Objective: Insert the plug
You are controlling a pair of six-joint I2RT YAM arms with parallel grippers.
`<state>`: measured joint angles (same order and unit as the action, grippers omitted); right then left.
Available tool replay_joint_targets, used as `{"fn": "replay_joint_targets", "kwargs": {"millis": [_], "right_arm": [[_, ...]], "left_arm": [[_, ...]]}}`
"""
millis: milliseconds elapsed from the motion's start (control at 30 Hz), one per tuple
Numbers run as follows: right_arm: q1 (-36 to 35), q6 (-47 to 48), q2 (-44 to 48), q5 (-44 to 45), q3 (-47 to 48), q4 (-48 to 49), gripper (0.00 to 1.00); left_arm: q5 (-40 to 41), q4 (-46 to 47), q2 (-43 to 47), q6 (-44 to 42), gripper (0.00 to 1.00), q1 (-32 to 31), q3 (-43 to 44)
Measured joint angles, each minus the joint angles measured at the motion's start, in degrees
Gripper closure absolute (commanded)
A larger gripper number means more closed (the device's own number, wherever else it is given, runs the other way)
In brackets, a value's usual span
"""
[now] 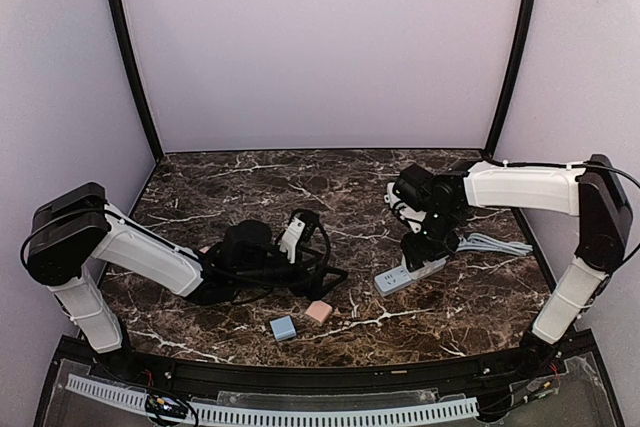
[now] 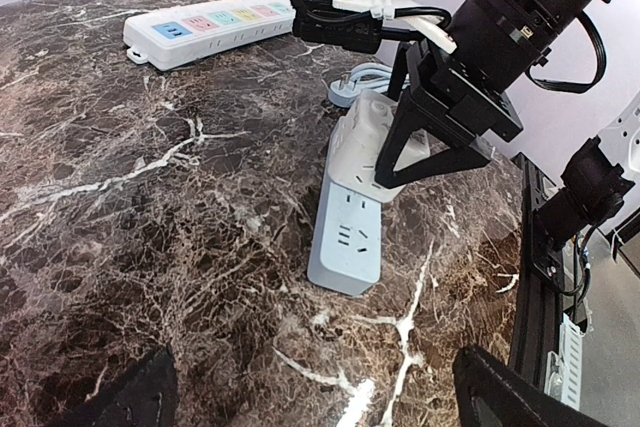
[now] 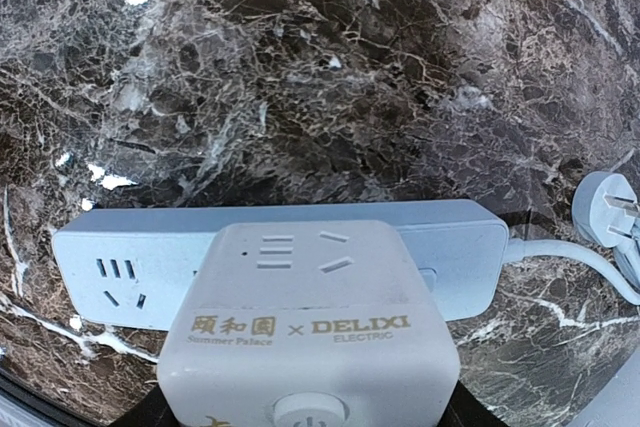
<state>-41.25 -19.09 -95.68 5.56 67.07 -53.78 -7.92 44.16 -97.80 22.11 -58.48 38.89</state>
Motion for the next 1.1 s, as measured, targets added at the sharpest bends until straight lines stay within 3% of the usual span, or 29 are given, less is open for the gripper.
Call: {"fn": "replay_joint_targets", "kwargs": {"millis": [1100], "right_arm": [[0.0, -2.2, -0.3, 1.1, -2.0, 1.9, 1.0]], "left_arm": [[0.0, 0.4, 0.0, 0.0, 0.04, 0.0, -0.1]]}}
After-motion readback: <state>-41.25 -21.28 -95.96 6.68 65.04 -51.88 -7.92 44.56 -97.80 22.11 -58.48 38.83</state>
